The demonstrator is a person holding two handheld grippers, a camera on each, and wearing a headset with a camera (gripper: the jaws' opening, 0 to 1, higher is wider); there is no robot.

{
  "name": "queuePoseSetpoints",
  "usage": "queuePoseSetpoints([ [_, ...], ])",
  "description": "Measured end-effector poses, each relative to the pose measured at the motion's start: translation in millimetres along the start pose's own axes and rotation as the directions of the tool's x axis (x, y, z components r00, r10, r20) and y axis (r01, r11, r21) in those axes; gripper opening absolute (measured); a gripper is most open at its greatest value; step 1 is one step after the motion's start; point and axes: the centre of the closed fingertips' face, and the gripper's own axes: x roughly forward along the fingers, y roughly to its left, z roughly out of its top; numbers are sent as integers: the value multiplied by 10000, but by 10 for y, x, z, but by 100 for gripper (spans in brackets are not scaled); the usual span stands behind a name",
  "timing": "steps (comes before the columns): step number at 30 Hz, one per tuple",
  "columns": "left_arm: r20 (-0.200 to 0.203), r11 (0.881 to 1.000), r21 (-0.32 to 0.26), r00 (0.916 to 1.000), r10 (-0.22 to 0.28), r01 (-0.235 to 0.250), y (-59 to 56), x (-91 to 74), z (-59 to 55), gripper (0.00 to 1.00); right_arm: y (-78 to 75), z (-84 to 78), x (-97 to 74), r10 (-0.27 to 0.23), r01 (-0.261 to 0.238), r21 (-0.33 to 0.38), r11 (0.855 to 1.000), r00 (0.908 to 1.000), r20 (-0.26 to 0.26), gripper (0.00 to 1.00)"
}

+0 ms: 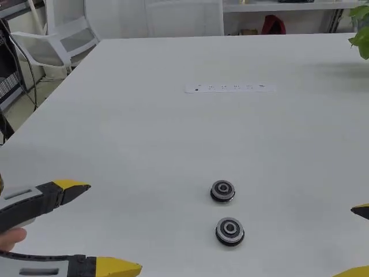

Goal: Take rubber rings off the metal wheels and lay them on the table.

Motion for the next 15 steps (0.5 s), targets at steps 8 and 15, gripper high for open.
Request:
queuePoseSetpoints([
  [8,56,10000,12,9999,98,-98,17,-37,-10,89,20,-28,9,5,-5,-2,10000,10000,-87,99],
  [15,60,9998,32,9998,173,-173,33,-51,-21,88,22,-37,-4,-54,54,54,10000,10000,-12,99],
])
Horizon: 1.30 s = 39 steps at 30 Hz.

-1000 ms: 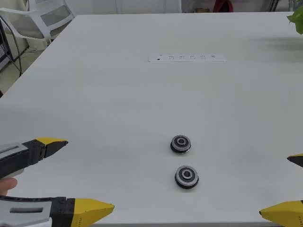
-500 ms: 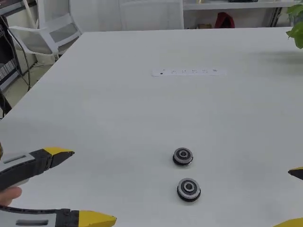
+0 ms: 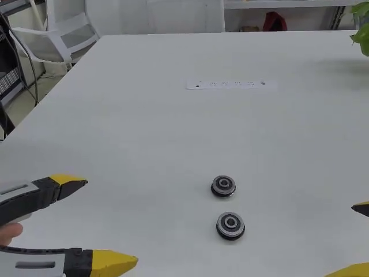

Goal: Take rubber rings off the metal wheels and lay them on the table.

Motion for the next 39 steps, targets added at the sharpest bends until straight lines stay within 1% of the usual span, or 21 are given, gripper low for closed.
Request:
queuePoseSetpoints([
  [3,68,10000,21,10000,-13,13,-4,5,13,87,11,-2,-7,-38,38,11,10000,10000,35,99],
  [6,76,10000,77,10000,-16,15,1,17,19,87,24,8,-20,-47,47,18,10000,9999,163,94],
  [9,81,9999,137,10000,-11,10,13,33,27,86,7,14,-28,-142,138,141,9998,9995,298,95],
  [11,66,9998,185,10000,6,-7,14,36,34,86,-13,10,-33,-251,247,140,9996,9992,308,96],
  [17,8,9996,279,10000,11,-11,17,32,33,86,-32,4,-37,-334,327,211,9992,9988,345,96],
  [21,-2,9996,279,10000,-16,16,15,40,21,85,-51,-6,-19,-367,360,254,9990,9990,270,96],
  [25,-57,9995,321,10000,-55,57,12,59,12,85,-38,34,2,-275,268,196,9994,9990,351,94],
  [29,-151,9986,501,9998,-158,166,8,81,30,85,-50,74,16,-298,294,105,9995,9987,410,94],
  [32,-258,9965,799,9994,-246,266,21,108,72,84,-53,124,22,-218,216,57,9998,9986,488,92],
  [33,-283,9955,908,9993,-249,274,30,118,105,84,-62,138,27,-205,203,56,9998,9987,475,91],
  [36,-85,9937,1085,9996,-264,272,49,138,221,84,-104,199,46,-265,268,-69,9996,9988,407,90],
  [37,34,9926,1181,9996,-288,282,59,148,281,83,-108,224,49,-264,269,-109,9996,9988,422,90],
  [39,101,9893,1419,9993,-356,338,72,165,356,83,-104,299,58,-185,197,-238,9995,9986,487,89],
])
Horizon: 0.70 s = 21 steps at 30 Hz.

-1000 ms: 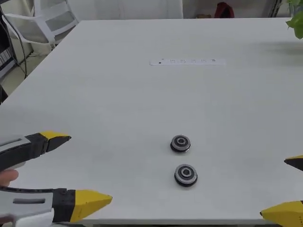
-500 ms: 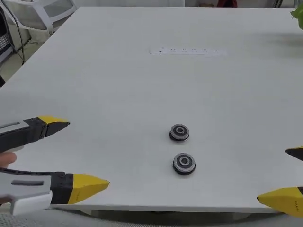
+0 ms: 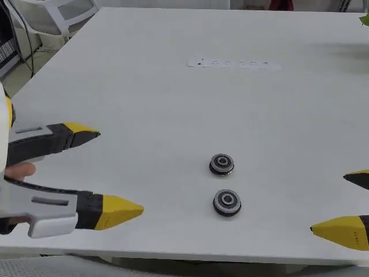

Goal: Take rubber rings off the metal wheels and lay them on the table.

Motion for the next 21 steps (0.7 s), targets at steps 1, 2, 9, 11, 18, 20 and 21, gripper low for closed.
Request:
queuePoseSetpoints([
  [1,4,10000,96,10000,-10,10,11,7,23,83,-2,40,9,23,-23,-90,10000,10000,28,89],
  [2,5,9998,189,10000,-13,13,22,13,42,83,-5,66,16,38,-37,-153,9999,10000,39,89],
  [9,61,9956,903,9996,-264,257,87,87,241,82,-12,259,84,207,-204,-677,9975,9998,41,88],
  [11,120,9933,1112,9994,-334,319,97,108,314,82,-10,327,102,277,-275,-920,9954,9996,8,87],
  [18,349,9804,1869,9970,-697,620,129,286,627,80,-29,584,195,511,-514,-1550,9866,9987,-59,86],
  [20,331,9753,2092,9962,-801,715,129,354,694,80,-30,643,232,610,-612,-1662,9842,9981,-61,86],
  [21,378,9723,2186,9950,-928,824,118,392,740,80,-26,671,254,666,-670,-1725,9827,9977,-81,86],
])
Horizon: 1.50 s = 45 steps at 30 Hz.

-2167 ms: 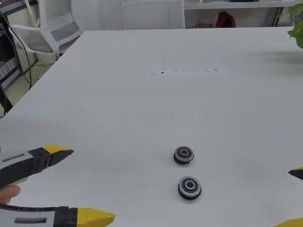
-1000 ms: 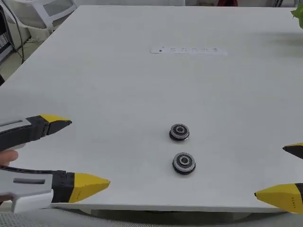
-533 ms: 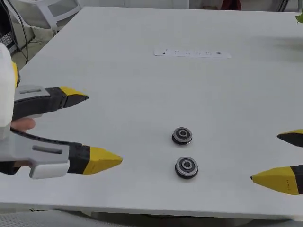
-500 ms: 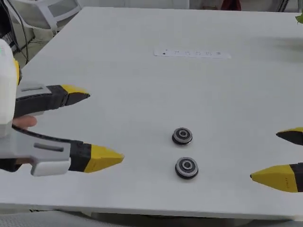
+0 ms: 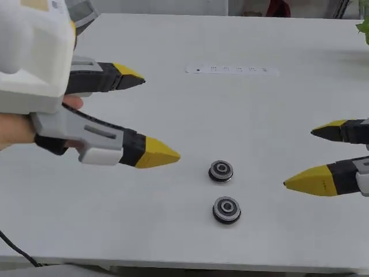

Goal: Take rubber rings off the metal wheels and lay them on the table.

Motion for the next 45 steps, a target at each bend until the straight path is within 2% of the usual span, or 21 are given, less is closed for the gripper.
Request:
queuePoseSetpoints([
  [4,352,9993,142,9987,-365,360,-7,135,89,79,2,72,65,144,-145,-188,9997,9999,-27,85],
  [6,440,9984,-8,9974,-563,564,35,237,38,78,31,119,119,391,-390,-294,9988,9992,16,84],
  [8,381,9971,-179,9966,-737,744,30,328,-2,78,61,136,171,601,-603,-347,9976,9982,-75,84],
  [9,485,9953,-283,9947,-911,926,9,397,-7,78,78,154,216,706,-709,-451,9965,9975,-75,83],
  [11,1051,9884,-670,9861,-1285,1359,-53,494,50,78,102,189,289,878,-873,-605,9943,9961,67,80],
  [14,1731,9824,-1113,9764,-1292,1497,-67,601,113,75,178,223,392,1360,-1336,-586,9893,9900,384,72],
  [17,2184,9790,-1283,9674,-1278,1583,-111,688,77,74,237,169,494,1636,-1604,-690,9846,9856,432,68],
  [21,2360,9809,-1144,9634,-1269,1572,-194,739,-45,68,269,50,562,1829,-1799,-644,9816,9821,444,61],
  [23,2445,9775,-1226,9598,-1381,1719,-252,748,-81,66,247,-25,589,1775,-1754,-518,9831,9834,388,57],
  [24,2420,9767,-1249,9601,-1404,1744,-272,756,-97,65,232,-68,603,1758,-1742,-431,9838,9838,363,55],
  [28,1807,9743,-1315,9708,-1576,1826,-350,839,-262,60,229,-169,641,1822,-1816,-244,9831,9829,267,51],
  [32,1635,9705,-1386,9711,-1740,1972,-434,901,-345,58,240,-286,700,1899,-1899,-86,9818,9818,-23,44],
  [34,979,9661,-1215,9713,-2168,2279,-545,939,-470,57,234,-345,724,1888,-1890,-41,9820,9818,-205,42],
  [35,925,9663,-1175,9713,-2190,2290,-566,954,-483,56,236,-369,736,1907,-1907,24,9817,9813,-251,41],
  [42,449,9578,-940,9623,-2683,2715,-739,1048,-599,52,288,-591,796,2108,-2114,46,9774,9723,-1014,37],
  [45,204,9548,-906,9591,-2825,2832,-809,1111,-678,50,342,-666,827,2258,-2287,-65,9735,9648,-1350,36],
])
